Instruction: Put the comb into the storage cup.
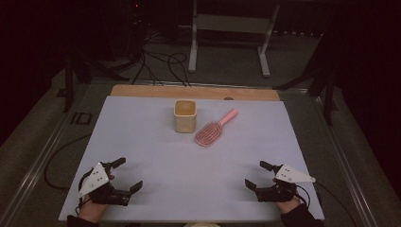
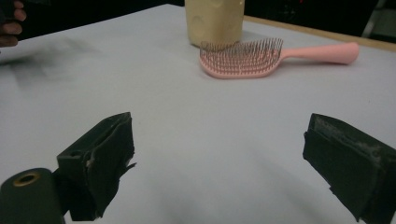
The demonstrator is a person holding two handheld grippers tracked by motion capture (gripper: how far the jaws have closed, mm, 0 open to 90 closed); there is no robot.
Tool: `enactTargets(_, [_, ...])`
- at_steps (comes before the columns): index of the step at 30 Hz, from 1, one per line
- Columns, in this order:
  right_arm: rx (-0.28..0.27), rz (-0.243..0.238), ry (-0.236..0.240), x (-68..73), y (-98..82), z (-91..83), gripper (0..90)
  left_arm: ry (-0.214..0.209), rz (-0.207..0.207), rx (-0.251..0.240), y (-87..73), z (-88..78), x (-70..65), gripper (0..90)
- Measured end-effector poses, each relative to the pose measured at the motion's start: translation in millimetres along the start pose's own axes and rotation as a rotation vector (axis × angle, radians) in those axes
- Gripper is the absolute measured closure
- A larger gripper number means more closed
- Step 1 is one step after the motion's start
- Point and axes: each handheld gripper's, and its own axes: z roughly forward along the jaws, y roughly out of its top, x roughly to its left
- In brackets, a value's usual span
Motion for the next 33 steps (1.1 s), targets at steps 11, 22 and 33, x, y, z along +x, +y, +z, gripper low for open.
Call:
enactTargets(11, [0.052,0.028,0.025,-0.9,0.7,0.0,7.9,-0.010,-0.004,-0.010,1.3,2.1,0.5,0.1])
enactTargets(22, [0.093,-0.027,0.066,9.9,5.6,1.8,8.0,-0.024,0.004,-0.005,0.4,-1.0,-1.3,0.1])
enactTargets(33, [0.103,-0.029,0.088,19.4,18.7,0.0,8.0,-0.022,0.001,-0.017,0.7,-3.2,-1.3,0.1])
